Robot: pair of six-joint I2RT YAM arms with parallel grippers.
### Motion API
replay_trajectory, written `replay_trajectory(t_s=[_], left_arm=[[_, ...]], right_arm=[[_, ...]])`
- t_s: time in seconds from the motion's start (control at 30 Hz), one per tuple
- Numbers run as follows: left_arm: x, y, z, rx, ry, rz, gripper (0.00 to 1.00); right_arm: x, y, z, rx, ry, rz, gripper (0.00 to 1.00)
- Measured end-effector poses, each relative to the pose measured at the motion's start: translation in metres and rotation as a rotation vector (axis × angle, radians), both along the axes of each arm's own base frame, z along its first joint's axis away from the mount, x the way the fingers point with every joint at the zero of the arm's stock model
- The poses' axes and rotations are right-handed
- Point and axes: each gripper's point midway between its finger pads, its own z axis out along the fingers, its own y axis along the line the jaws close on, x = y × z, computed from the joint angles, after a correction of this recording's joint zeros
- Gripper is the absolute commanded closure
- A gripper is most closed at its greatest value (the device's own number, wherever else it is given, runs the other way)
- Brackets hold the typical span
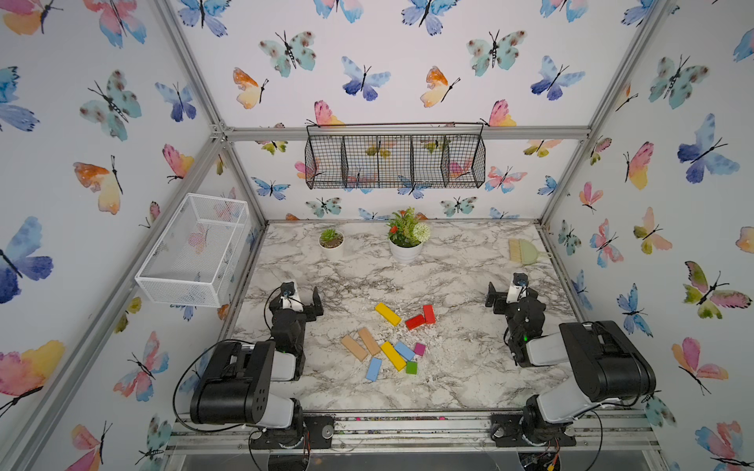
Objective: Assemble the letter v with building blocks
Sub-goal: Move the building block to the center of the board.
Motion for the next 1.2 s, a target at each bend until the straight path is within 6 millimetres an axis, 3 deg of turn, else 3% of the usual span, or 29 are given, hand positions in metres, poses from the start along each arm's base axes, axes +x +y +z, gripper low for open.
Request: replay_trajectory(t_s=[0.2,0.27,0.3,0.37,0.43,0.5,0.57,0.63,0.7,0.83,0.9,1.0,1.1,1.2], left_arm=[[0.000,0.004,0.001,-0.009,0.007,0.027,0.02],[0.003,0.011,0.008,-0.022,0.025,0.069,0.02],[0.006,0.014,0.018,-0.032,0.018,0.086,0.02],[0.015,0.020,0.056,-0.095,-0.035,0.126,0.02],[0.019,0.021,0.094,-0.174,-0.109,0.137,0.02],[0.018,0.021,0.123,-0.284,-0.162,0.143,0.02],[0.017,0.018,0.143,-0.362,-0.171,0.126,0.02],[0.018,0.012,0.150,-0.394,-0.142,0.100,0.01],[0.020,0.008,0.150,-0.412,-0.089,0.088,0.00],[0.024,-0.005,0.128,-0.441,0.084,0.080,0.01],[0.024,-0.018,0.111,-0.443,0.177,0.070,0.01],[0.014,-0.056,0.068,-0.425,0.372,0.029,0.02],[-0.007,-0.095,0.023,-0.388,0.553,-0.019,0.03],[-0.034,-0.123,-0.018,-0.352,0.709,-0.043,0.05]], right_arm=[[0.002,-0.002,0.001,-0.006,0.020,-0.014,0.02],[0.018,0.001,0.015,-0.009,0.055,-0.026,0.02],[0.027,0.002,0.032,0.001,0.043,-0.033,0.02],[0.046,0.007,0.089,0.064,-0.032,-0.038,0.02],[0.051,0.015,0.147,0.153,-0.131,-0.012,0.02],[0.038,0.022,0.200,0.248,-0.256,0.047,0.02],[0.017,0.030,0.226,0.343,-0.342,0.113,0.02],[0.007,0.037,0.222,0.405,-0.349,0.164,0.02],[0.009,0.051,0.204,0.435,-0.295,0.232,0.02],[0.036,0.078,0.135,0.443,-0.031,0.271,0.02],[0.040,0.092,0.106,0.417,0.087,0.257,0.02],[0.037,0.114,0.083,0.352,0.206,0.234,0.02],[0.036,0.135,0.069,0.304,0.296,0.237,0.02],[0.036,0.138,0.049,0.280,0.377,0.224,0.02]])
